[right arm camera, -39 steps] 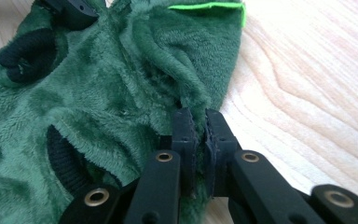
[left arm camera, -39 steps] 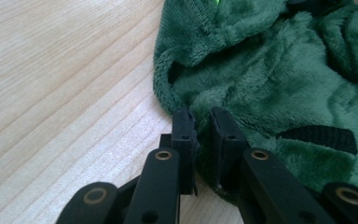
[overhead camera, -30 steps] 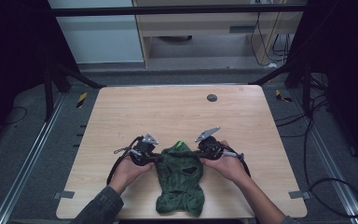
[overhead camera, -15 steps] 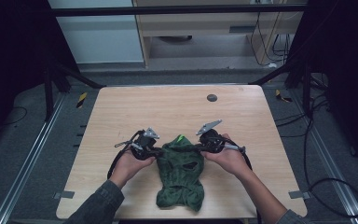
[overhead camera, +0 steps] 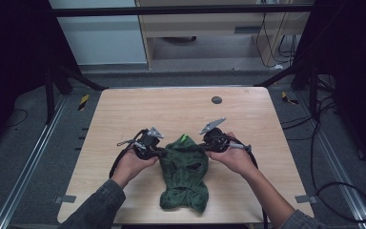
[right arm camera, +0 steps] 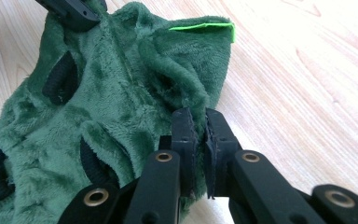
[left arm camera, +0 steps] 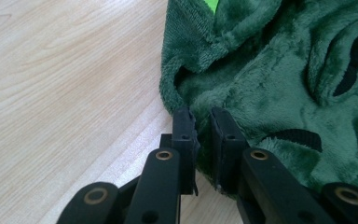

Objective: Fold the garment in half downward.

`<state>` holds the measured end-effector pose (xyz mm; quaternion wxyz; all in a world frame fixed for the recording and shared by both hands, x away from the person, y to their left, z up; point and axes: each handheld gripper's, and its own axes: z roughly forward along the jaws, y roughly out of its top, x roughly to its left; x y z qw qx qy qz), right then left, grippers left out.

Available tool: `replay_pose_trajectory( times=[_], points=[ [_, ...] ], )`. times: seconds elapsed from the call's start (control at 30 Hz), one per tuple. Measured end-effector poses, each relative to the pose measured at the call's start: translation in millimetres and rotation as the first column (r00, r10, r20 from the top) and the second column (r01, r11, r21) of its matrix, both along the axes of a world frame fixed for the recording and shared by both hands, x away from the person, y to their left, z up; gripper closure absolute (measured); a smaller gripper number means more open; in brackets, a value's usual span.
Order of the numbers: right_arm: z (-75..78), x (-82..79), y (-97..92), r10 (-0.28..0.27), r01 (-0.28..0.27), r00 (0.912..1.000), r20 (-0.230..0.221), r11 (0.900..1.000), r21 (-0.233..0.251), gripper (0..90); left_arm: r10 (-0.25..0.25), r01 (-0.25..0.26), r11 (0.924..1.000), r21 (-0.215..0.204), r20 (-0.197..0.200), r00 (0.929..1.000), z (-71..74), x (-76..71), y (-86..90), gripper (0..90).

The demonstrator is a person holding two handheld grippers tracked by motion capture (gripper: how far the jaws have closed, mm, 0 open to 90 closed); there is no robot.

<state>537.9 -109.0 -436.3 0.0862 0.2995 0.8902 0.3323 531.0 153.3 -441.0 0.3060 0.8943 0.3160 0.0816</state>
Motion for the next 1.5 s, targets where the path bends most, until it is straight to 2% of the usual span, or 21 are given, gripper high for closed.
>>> replay_pose_trajectory(
  times=[0.23,0.37,0.7,1.03,1.23,1.4,1.5],
  points=[
    [8.4,3.1,0.6,-0.005,0.005,0.9999,0.010,1.0000,0.002,84.1,0.001,-0.001,1.0000,0.003,0.006,1.0000,4.7,2.6,-0.2,81.4],
    [13.5,7.1,-0.5,-0.012,0.012,0.9998,0.015,0.9999,0.011,84.1,0.010,-0.010,0.9999,-0.004,0.006,0.9999,10.7,9.3,1.0,81.4],
    [25.2,17.9,-3.2,-0.022,0.021,0.9991,0.036,0.9996,0.016,84.1,0.018,-0.018,0.9998,0.009,0.017,0.9997,20.8,20.1,-2.2,81.4],
    [34.7,28.6,-3.7,-0.048,0.047,0.9967,0.065,0.9987,0.018,84.2,0.033,-0.032,0.9994,-0.013,0.039,0.9987,33.8,29.8,-1.5,81.4],
    [37.9,31.3,-2.8,-0.053,0.052,0.9963,0.068,0.9984,0.023,84.2,0.032,-0.032,0.9995,-0.004,0.048,0.9983,34.9,30.6,-2.0,81.4],
    [41.4,33.8,-2.6,-0.054,0.052,0.9953,0.080,0.9983,0.025,84.2,0.044,-0.043,0.9989,-0.019,0.051,0.9977,38.2,35.1,1.3,81.3],
    [44.2,35.1,-2.0,-0.058,0.056,0.9943,0.089,0.9981,0.027,84.2,0.046,-0.045,0.9989,-0.013,0.059,0.9972,40.3,36.8,1.1,81.2]
  ],
)
